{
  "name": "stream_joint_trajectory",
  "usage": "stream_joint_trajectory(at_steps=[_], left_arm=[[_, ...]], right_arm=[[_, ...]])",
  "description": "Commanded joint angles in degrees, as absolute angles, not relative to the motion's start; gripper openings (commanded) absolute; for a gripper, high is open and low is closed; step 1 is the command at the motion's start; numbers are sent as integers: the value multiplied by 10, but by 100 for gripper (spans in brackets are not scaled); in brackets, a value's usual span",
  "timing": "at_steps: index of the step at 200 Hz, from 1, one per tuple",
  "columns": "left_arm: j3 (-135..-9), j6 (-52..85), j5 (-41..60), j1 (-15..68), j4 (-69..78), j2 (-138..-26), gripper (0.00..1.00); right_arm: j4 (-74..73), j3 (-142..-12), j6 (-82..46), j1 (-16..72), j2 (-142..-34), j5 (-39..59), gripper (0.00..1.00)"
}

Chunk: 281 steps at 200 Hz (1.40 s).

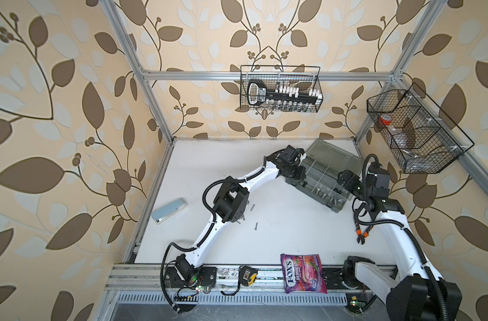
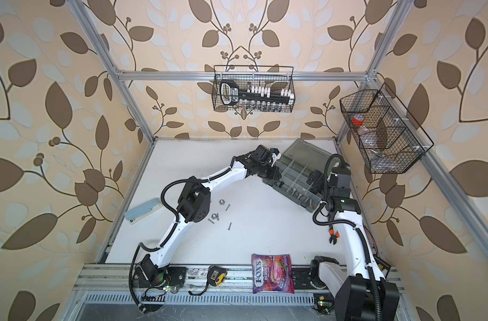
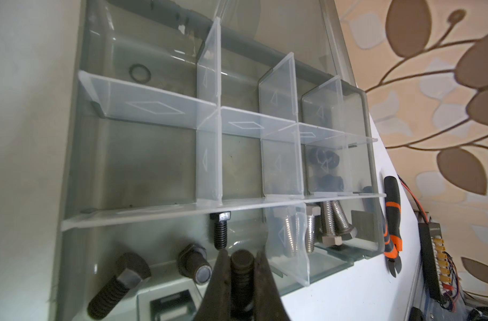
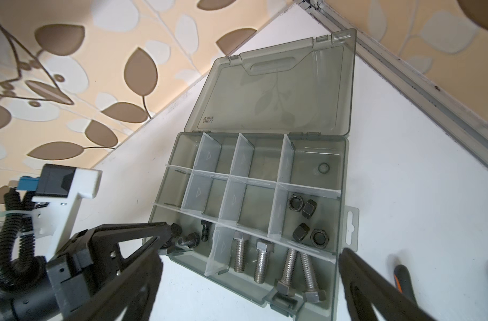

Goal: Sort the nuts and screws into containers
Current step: 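Open the left gripper over the box compartment nearest the robot, then draw the left gripper back while the right gripper moves over the nuts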

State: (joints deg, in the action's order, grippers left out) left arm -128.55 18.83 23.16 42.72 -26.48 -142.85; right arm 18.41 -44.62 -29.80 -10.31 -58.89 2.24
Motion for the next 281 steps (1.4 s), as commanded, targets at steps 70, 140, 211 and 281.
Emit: stream_joint_trajectory(at_steps=[70,140,211,281], left_arm=[[-1325,233,278,446,-226,-1447,28],[-1296,205,239,446,-240,-1395,39],[-1096,212,113,419,-186,-1207,59],[-791,322,33,309,-102,-976,95]], right_arm=[[186,-452,-295,-105,-580,28,100],[185,-454,-294,-105,-580,35,100],[178,-455,-271,-89,-572,53,100],[185,-478,-263,54,-594,-58,100]])
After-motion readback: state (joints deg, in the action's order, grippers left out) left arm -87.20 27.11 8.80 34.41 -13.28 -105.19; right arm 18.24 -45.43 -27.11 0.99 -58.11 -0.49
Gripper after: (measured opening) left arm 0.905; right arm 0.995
